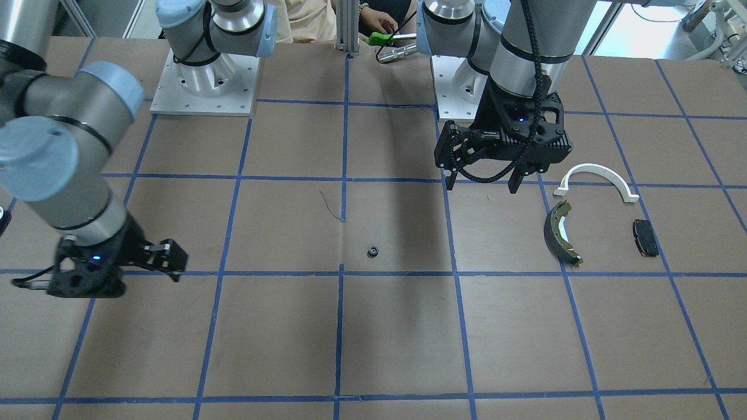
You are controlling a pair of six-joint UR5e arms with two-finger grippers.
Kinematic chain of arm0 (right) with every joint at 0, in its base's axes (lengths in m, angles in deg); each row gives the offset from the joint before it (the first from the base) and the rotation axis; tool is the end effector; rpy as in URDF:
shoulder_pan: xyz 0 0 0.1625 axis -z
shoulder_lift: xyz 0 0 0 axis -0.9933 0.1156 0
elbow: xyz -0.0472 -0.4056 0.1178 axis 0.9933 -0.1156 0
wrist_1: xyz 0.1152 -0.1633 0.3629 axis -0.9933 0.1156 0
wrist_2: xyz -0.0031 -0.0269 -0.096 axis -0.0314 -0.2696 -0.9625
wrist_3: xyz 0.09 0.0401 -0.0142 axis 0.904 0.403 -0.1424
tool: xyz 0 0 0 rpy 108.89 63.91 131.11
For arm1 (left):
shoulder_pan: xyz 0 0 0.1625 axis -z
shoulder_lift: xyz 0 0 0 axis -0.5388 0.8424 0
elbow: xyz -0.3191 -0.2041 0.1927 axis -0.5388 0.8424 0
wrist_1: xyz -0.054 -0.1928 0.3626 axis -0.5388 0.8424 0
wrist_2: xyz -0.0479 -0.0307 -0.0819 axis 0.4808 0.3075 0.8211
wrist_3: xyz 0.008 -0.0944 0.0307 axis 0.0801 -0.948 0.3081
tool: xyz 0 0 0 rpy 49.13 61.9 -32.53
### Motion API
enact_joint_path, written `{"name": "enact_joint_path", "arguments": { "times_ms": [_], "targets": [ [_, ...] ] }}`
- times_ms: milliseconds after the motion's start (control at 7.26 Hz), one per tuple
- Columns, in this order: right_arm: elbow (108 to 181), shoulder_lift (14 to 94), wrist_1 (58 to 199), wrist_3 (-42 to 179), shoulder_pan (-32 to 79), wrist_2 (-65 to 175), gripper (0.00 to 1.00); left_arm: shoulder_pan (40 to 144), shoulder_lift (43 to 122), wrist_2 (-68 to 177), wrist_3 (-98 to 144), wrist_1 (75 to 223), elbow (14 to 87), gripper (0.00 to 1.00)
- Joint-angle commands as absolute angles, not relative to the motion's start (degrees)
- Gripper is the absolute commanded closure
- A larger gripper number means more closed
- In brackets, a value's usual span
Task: Place bearing gear from tray to pile
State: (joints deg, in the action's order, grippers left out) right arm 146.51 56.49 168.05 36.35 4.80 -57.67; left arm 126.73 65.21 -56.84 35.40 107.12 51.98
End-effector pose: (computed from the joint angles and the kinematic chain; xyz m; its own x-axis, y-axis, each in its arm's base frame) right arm 0.0137 -0.6110 0.3262 -0.9977 -0.0674 0.0057 -0.0676 0.9955 -0.0668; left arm -0.1716 -0.5126 0.4754 -0.9993 0.0345 0.0157 0.0309 0.9816 -0.1885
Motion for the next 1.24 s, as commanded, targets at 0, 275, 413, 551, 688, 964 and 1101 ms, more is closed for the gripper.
{"name": "enact_joint_path", "arguments": {
  "times_ms": [0,275,413,551,688,964,1101],
  "targets": [
    [146.6,56.9,166.5,11.3,19.8,-57.8,0.00,126.7,64.3,-56.7,35.5,106.7,53.6,0.00],
    [146.5,54.2,167.5,-12.1,31.9,-57.7,0.00,126.7,64.2,-56.7,35.5,106.5,53.7,0.00],
    [146.5,52.0,167.8,-20.3,35.5,-57.7,0.00,126.7,64.2,-56.7,35.5,106.5,53.7,0.00],
    [146.1,49.4,170.9,-33.0,38.0,-57.7,0.00,126.7,64.2,-56.7,35.5,106.5,53.7,0.00],
    [145.8,46.5,174.9,-38.7,39.3,-57.5,0.00,126.7,64.2,-56.7,35.5,106.5,53.7,0.00],
    [144.2,41.8,179.9,-50.5,40.0,-57.0,0.00,126.7,64.2,-56.7,35.5,106.5,53.7,0.00],
    [143.1,41.1,180.4,-54.2,40.0,-57.0,0.01,126.7,64.2,-56.7,35.5,106.5,53.7,0.00]
  ]
}}
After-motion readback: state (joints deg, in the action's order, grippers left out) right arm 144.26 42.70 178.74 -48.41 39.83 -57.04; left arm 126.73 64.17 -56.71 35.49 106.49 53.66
